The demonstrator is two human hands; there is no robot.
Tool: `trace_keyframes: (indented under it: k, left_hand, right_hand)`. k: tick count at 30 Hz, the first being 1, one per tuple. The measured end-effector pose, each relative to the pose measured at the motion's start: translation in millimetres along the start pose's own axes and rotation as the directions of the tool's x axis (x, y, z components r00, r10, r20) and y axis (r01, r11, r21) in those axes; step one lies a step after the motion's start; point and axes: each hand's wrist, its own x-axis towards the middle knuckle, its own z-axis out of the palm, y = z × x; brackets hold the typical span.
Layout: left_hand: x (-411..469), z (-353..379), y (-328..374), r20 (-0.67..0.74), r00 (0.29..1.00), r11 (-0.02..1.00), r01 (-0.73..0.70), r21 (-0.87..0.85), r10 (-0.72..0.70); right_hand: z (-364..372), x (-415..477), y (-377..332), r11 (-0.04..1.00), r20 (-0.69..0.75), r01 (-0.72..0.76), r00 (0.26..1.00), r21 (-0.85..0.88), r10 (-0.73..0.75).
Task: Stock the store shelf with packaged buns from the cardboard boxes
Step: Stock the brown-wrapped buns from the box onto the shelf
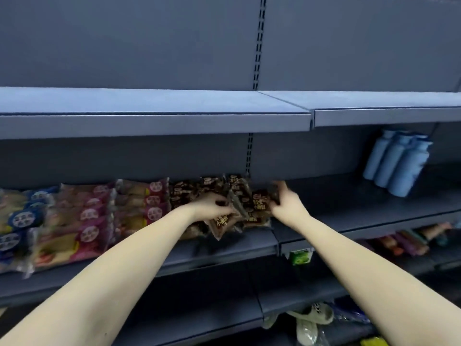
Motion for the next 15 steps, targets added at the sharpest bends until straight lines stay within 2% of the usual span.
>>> trace_keyframes:
  k: [5, 8, 12, 15]
  left_hand:
    - [2, 11, -3, 0.121, 0.990, 0.929, 0.023, 0.370, -0.072]
    - [6, 23, -13, 0.042, 0.998, 0.863, 0.021, 0.504, -0.049]
    - [3, 50, -25, -0.176, 0.969, 0.658, 0.020, 0.753, 0.172]
    - [-1, 80, -37, -0.305, 0.903, 0.631, 0.050, 0.774, 0.302]
  right_hand:
    - [19, -14, 8, 0.996, 0.165, -0.038, 0.986, 0.086, 0.023]
    - [40, -20, 9, 0.998, 0.237, -0.033, 0.971, 0.058, 0.019]
    - [64, -24, 13, 0.997, 0.063, -0.062, 0.996, -0.041, 0.065]
    - [68, -27, 15, 0.970, -0.023, -0.127, 0.992, -0.207, 0.125]
